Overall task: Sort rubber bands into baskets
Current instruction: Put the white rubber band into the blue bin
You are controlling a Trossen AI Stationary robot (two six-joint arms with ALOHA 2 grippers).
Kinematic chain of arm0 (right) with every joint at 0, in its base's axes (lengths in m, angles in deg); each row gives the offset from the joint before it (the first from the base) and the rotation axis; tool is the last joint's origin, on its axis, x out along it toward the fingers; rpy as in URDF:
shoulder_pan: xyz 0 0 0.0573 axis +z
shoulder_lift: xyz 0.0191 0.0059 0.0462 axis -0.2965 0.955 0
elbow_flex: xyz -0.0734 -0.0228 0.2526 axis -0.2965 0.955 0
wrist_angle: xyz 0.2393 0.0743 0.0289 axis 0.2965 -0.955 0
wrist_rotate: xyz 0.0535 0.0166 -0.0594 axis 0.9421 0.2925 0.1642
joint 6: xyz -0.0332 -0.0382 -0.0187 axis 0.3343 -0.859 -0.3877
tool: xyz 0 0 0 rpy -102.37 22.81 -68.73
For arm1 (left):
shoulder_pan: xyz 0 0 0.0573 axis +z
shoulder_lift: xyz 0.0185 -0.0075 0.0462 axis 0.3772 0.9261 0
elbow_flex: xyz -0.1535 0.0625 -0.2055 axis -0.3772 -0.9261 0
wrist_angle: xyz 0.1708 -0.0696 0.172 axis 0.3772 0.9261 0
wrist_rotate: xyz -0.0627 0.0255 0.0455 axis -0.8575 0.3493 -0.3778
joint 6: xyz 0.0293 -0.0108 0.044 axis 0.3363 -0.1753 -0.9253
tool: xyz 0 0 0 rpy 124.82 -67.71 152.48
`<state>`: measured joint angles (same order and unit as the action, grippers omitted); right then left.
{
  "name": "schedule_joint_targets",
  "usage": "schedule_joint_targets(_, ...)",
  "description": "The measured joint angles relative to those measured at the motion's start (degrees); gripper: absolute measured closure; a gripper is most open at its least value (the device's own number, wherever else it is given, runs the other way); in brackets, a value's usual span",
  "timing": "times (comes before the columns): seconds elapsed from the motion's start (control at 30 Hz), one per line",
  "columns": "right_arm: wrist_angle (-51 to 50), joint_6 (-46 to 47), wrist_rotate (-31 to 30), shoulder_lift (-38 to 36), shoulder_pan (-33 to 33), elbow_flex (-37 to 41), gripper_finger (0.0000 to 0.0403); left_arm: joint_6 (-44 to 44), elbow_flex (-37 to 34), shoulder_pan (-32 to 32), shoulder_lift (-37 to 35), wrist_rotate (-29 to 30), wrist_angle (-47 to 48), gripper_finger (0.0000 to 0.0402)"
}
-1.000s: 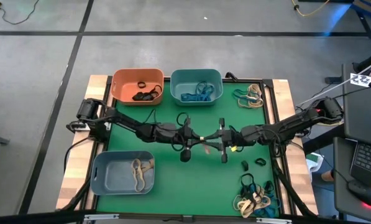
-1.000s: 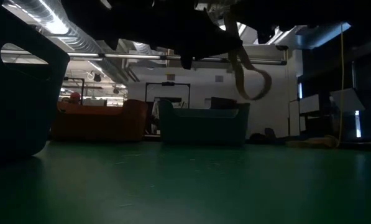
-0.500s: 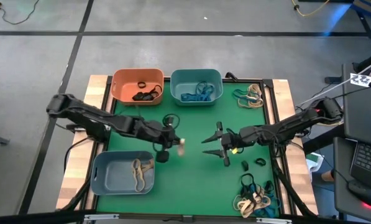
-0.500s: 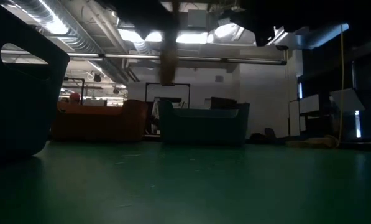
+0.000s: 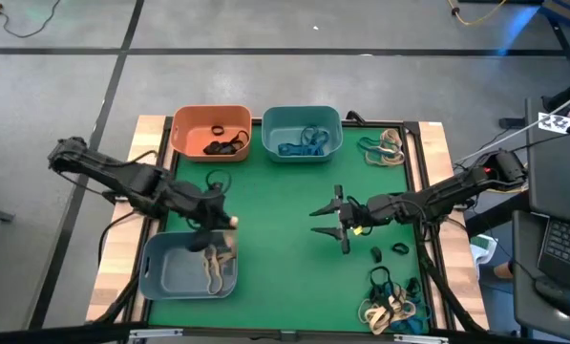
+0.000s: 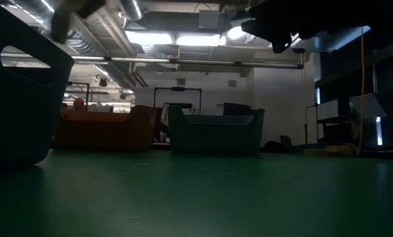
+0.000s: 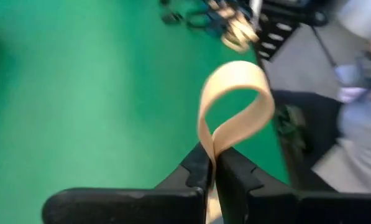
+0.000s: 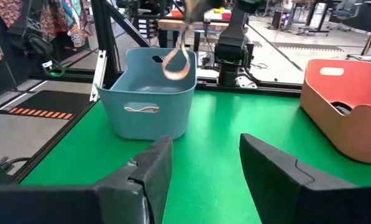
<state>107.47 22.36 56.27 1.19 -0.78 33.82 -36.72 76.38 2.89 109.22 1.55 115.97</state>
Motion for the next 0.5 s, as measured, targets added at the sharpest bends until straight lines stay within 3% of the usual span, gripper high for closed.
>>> schedule_joint_targets(0.13, 0.0, 0.0, -0.4, 0.0, 0.0, 0.0, 0.0214, 8.1, 0.2, -2.9, -1.9, -3.3, 5.4, 0.0394)
schedule_joint_targets(0.5, -0.1, 0.0, -0.5, 0.0, 0.0, 0.0, 0.0214, 23.0, 0.2, -10.2, 1.8, -2.9, 15.3, 0.0369)
